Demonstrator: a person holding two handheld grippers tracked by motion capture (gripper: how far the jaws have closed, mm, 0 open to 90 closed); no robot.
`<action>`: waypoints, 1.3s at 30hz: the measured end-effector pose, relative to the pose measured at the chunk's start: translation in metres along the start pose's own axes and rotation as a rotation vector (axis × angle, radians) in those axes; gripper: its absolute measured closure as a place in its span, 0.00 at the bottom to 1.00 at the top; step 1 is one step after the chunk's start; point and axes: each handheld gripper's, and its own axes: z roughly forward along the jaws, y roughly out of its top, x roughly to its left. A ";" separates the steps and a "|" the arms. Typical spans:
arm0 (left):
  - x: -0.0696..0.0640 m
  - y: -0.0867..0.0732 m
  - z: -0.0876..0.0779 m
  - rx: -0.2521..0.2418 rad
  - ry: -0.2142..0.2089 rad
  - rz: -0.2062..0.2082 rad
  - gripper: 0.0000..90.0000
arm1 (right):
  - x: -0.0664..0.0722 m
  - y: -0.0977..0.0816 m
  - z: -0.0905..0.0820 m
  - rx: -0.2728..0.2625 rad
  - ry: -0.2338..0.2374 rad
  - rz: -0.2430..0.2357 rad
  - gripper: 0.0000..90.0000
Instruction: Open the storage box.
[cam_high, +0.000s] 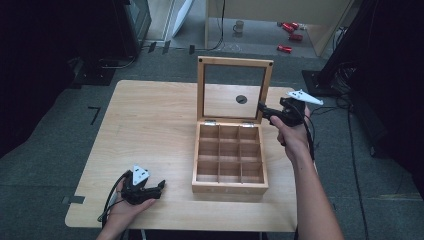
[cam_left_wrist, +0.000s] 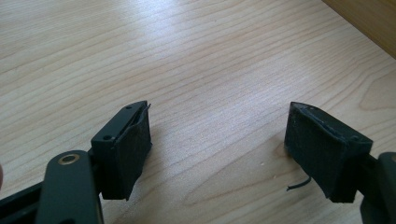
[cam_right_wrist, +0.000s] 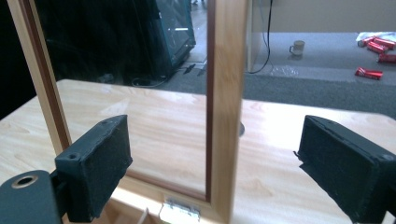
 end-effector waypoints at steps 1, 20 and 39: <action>0.000 0.000 0.000 0.000 0.000 0.000 0.26 | -0.003 -0.007 -0.004 0.007 -0.004 0.003 0.10; 0.000 0.000 0.000 0.000 0.001 0.000 0.26 | -0.017 -0.063 -0.032 0.057 -0.017 0.010 0.10; 0.000 0.000 0.000 0.001 0.001 0.001 0.26 | -0.042 -0.126 -0.049 0.151 -0.090 0.047 0.10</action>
